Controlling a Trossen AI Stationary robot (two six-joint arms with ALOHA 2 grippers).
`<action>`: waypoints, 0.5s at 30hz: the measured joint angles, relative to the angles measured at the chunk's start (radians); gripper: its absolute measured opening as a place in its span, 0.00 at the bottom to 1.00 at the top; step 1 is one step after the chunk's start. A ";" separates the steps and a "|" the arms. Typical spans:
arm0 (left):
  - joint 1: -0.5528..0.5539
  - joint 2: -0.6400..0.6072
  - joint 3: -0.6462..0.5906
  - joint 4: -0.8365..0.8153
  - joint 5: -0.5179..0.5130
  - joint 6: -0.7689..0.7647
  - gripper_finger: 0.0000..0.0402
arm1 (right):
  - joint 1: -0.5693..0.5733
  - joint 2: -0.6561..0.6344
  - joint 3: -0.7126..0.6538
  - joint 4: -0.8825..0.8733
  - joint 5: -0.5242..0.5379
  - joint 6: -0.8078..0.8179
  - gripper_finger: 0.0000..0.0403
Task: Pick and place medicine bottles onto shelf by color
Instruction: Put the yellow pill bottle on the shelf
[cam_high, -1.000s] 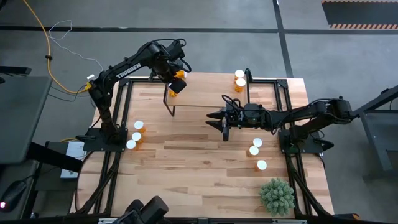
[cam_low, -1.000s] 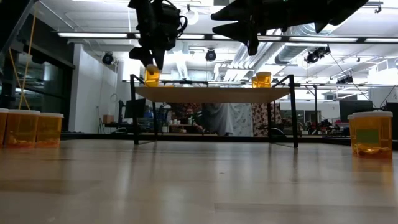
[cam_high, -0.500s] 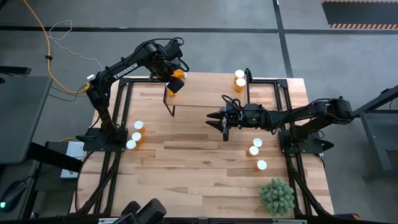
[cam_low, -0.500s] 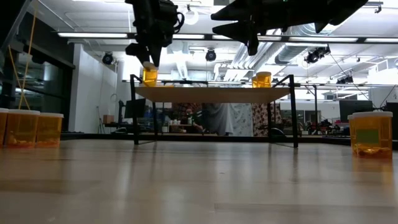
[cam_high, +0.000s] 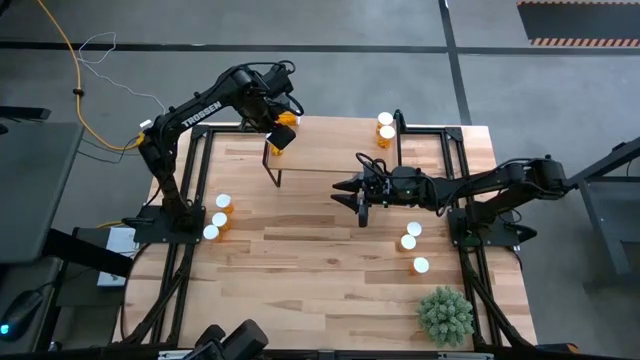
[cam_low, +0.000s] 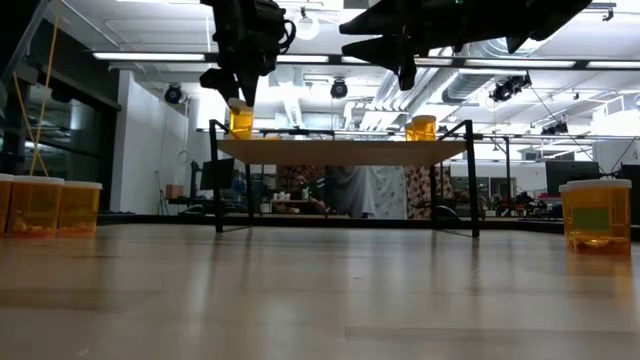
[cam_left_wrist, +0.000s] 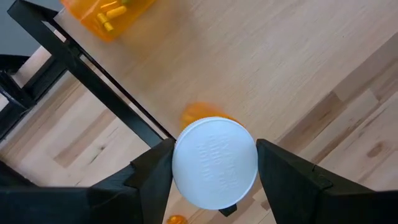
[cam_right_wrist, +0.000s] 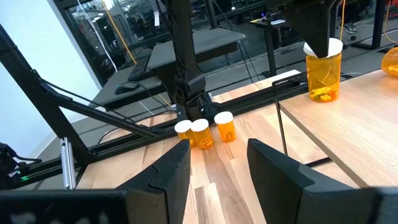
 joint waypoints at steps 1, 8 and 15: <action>0.000 0.000 0.000 0.000 0.006 -0.005 0.51 | 0.000 0.000 0.000 0.000 -0.001 0.000 0.38; -0.001 0.000 0.000 0.000 0.044 -0.011 0.51 | 0.000 0.000 0.000 -0.006 -0.004 0.000 0.38; -0.005 0.000 -0.002 0.002 0.040 -0.018 0.51 | 0.000 0.000 0.000 -0.006 -0.004 0.000 0.38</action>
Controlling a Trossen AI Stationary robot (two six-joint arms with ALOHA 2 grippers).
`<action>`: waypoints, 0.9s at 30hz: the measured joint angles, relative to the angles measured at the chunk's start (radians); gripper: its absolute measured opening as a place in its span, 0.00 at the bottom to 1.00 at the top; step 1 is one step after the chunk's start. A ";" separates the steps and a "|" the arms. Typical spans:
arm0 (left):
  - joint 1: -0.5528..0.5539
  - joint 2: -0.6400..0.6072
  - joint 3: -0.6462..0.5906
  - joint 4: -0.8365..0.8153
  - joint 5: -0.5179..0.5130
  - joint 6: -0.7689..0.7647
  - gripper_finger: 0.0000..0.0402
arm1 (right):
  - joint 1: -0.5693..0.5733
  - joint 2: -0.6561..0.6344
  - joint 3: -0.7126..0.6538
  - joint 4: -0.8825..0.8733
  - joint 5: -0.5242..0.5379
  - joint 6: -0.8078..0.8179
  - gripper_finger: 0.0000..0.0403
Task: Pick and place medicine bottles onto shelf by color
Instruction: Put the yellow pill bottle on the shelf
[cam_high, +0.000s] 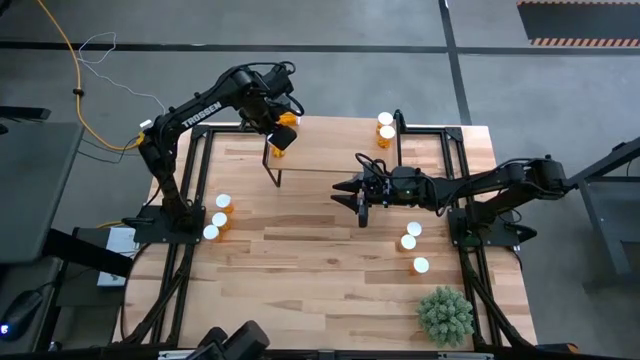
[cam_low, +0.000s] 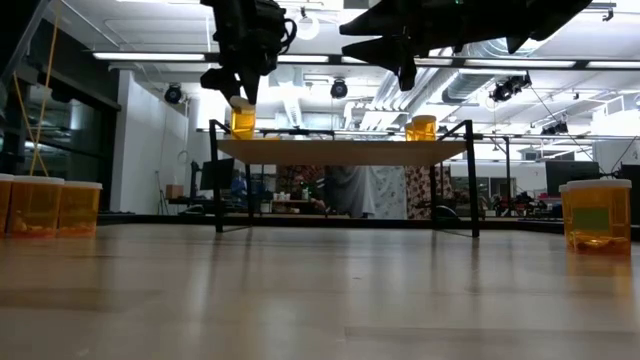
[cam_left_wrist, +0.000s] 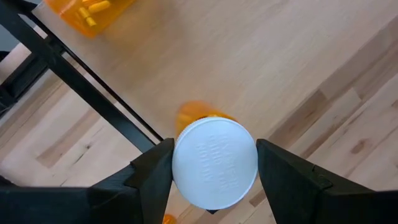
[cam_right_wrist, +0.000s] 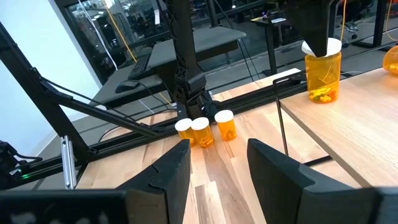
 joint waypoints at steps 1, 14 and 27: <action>-0.002 -0.001 -0.007 0.006 -0.001 0.000 0.51 | 0.000 0.000 0.000 0.000 0.000 0.000 0.38; -0.007 -0.004 -0.047 0.053 0.005 -0.001 0.51 | 0.000 0.000 0.000 0.000 0.000 0.000 0.38; -0.006 0.000 -0.042 0.103 -0.005 -0.001 0.51 | 0.000 0.000 0.000 0.000 0.000 0.000 0.38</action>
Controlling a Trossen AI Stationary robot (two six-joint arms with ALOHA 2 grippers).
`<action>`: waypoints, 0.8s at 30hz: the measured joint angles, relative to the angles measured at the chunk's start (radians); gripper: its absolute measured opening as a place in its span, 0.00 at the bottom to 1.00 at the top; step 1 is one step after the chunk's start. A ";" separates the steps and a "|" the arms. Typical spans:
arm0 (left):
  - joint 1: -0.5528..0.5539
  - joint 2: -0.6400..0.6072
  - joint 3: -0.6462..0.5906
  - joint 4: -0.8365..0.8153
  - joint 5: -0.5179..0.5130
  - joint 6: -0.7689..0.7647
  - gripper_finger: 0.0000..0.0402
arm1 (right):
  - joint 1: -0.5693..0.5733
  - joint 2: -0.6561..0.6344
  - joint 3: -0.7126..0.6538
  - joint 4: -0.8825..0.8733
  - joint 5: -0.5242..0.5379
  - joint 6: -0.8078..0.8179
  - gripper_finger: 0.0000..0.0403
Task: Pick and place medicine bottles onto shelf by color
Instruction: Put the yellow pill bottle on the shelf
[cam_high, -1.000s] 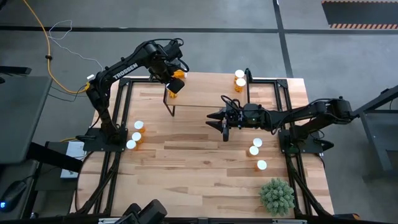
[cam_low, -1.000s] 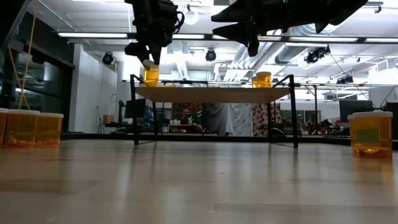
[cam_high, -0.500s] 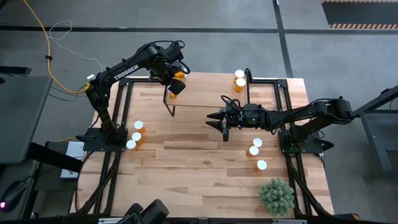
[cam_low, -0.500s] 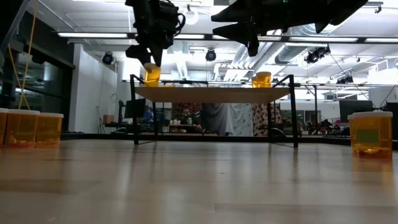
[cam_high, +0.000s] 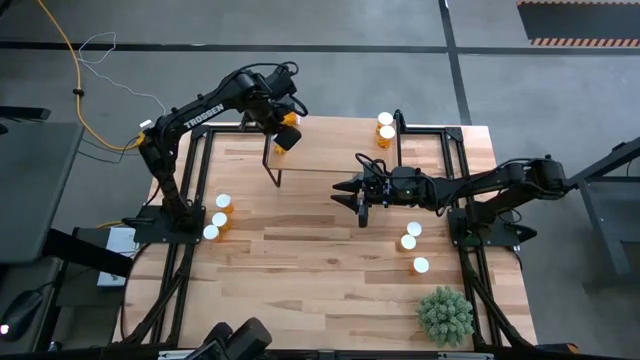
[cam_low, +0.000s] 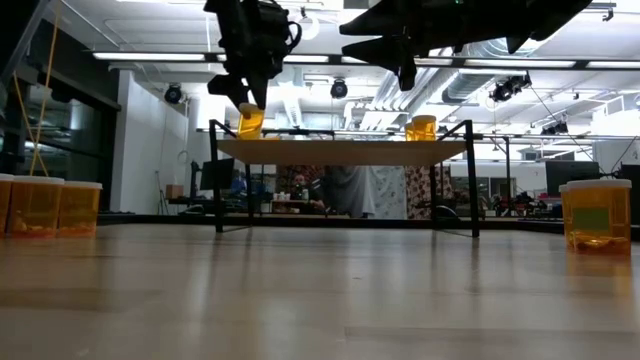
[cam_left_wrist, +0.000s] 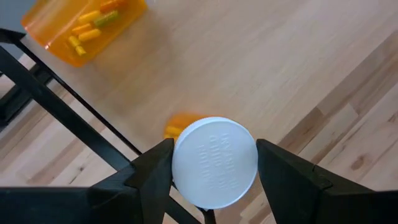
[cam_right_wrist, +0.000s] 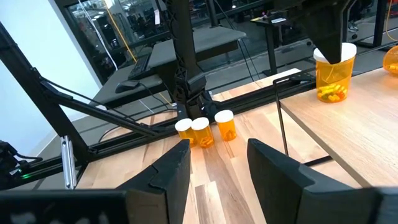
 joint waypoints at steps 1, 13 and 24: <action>0.000 0.001 0.002 0.002 0.000 0.000 0.51 | 0.000 0.000 0.000 0.000 0.000 0.000 0.38; 0.000 0.002 0.005 0.023 0.001 0.016 0.51 | 0.000 0.000 0.000 0.000 0.000 0.000 0.38; 0.000 0.001 0.005 0.023 0.004 0.019 0.51 | 0.000 0.000 0.000 0.001 0.000 0.000 0.38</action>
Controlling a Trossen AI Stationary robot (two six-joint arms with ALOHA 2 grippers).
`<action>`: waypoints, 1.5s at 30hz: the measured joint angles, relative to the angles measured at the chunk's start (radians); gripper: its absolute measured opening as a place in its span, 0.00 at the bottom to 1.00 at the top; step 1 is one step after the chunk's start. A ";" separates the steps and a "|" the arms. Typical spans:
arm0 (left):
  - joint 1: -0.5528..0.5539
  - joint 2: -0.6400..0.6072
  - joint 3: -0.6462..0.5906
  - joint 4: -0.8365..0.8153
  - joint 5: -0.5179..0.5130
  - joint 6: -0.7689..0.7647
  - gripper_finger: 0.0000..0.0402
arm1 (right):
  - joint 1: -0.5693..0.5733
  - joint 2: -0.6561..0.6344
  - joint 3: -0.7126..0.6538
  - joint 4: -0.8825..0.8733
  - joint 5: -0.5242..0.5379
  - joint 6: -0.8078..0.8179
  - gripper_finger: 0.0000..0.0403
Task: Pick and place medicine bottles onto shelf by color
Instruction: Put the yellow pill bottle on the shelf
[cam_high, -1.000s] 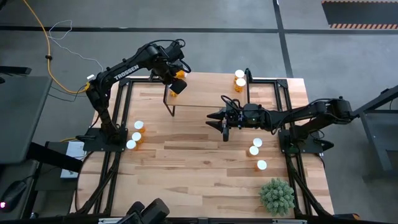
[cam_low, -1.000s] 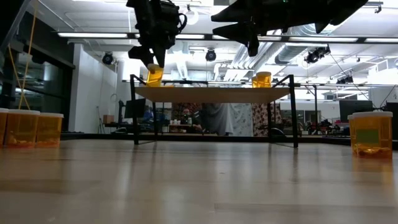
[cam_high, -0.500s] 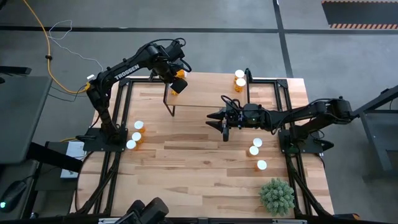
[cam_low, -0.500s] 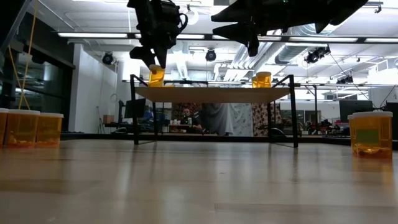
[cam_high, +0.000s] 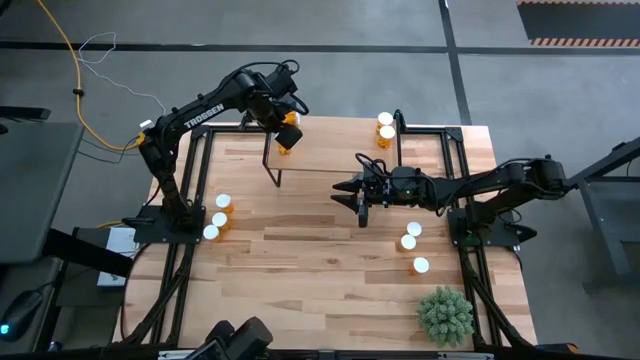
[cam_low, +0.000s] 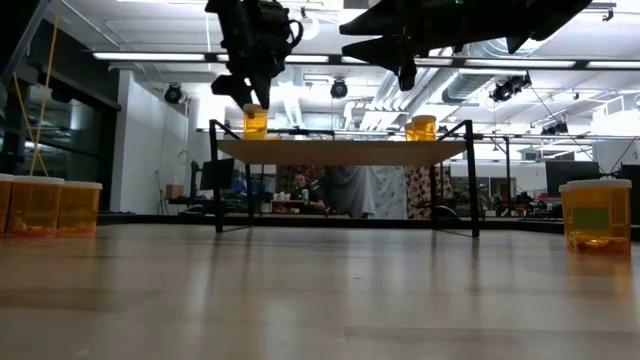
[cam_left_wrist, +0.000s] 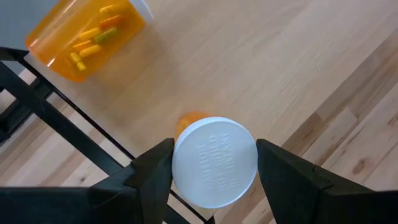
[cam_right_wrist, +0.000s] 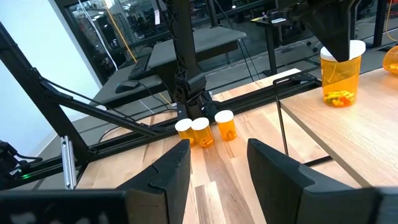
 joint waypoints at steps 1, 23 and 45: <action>0.000 0.000 -0.001 0.000 0.000 0.000 0.51 | 0.000 0.000 0.000 0.000 0.000 0.000 0.38; 0.003 -0.005 -0.039 0.041 -0.011 0.011 0.51 | 0.000 0.000 0.000 0.000 0.000 0.003 0.38; 0.003 0.000 -0.042 0.029 -0.008 0.020 0.51 | 0.001 0.000 0.000 0.000 0.000 0.003 0.38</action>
